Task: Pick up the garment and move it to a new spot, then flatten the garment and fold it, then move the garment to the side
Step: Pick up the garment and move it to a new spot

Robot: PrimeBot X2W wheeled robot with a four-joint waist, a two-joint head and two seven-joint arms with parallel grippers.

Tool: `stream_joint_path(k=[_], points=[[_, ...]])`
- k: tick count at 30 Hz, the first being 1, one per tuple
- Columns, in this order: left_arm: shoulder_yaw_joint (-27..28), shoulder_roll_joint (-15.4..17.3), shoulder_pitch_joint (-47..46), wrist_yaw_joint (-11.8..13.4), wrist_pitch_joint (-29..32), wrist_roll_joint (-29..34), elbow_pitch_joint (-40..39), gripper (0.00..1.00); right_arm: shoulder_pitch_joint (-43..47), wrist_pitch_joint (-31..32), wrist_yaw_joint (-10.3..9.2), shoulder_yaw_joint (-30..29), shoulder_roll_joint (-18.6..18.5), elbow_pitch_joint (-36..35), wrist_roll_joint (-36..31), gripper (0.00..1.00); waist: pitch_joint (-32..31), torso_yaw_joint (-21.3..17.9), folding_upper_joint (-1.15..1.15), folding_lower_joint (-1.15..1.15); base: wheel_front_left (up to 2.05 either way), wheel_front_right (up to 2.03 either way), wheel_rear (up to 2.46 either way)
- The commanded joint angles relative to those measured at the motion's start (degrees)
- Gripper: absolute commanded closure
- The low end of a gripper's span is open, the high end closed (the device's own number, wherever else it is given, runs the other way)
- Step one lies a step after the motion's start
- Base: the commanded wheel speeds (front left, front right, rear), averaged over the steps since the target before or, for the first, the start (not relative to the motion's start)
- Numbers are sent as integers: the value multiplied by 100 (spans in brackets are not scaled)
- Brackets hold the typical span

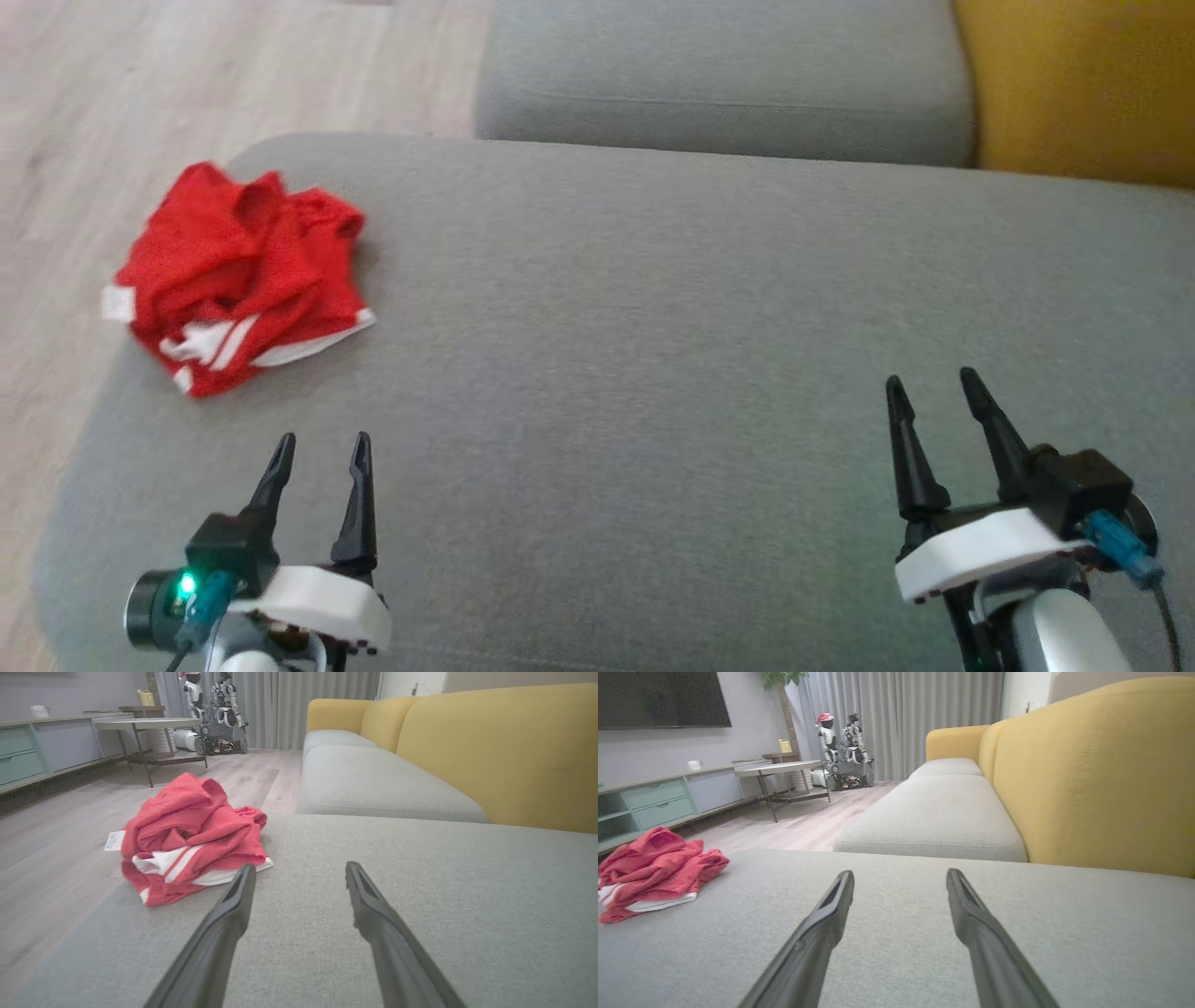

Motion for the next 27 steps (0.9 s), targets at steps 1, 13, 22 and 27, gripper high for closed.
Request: stream_joint_path(k=[1, 13, 22, 27], points=[[180, 54, -336, 21, -70, -8, -190, 0, -105, 27, -4, 181, -19, -254, 5, 0, -5, 380, 0, 0, 0, 0, 0], [269, 60, -309, 52, -70, -64, -286, 0, -69, 97, -4, 342, -19, -349, 53, 0, -20, 1181, 0, 0, 0, 0, 0], [307, 57, -270, 38, -70, -79, -345, 0, -76, 86, -4, 354, -19, -322, 67, 0, -34, 1369, 0, 0, 0, 0, 0], [316, 54, -276, 46, -70, -57, -369, 0, -78, 93, -4, 357, -19, -315, 57, 0, -12, 1385, 0, 0, 0, 0, 0]])
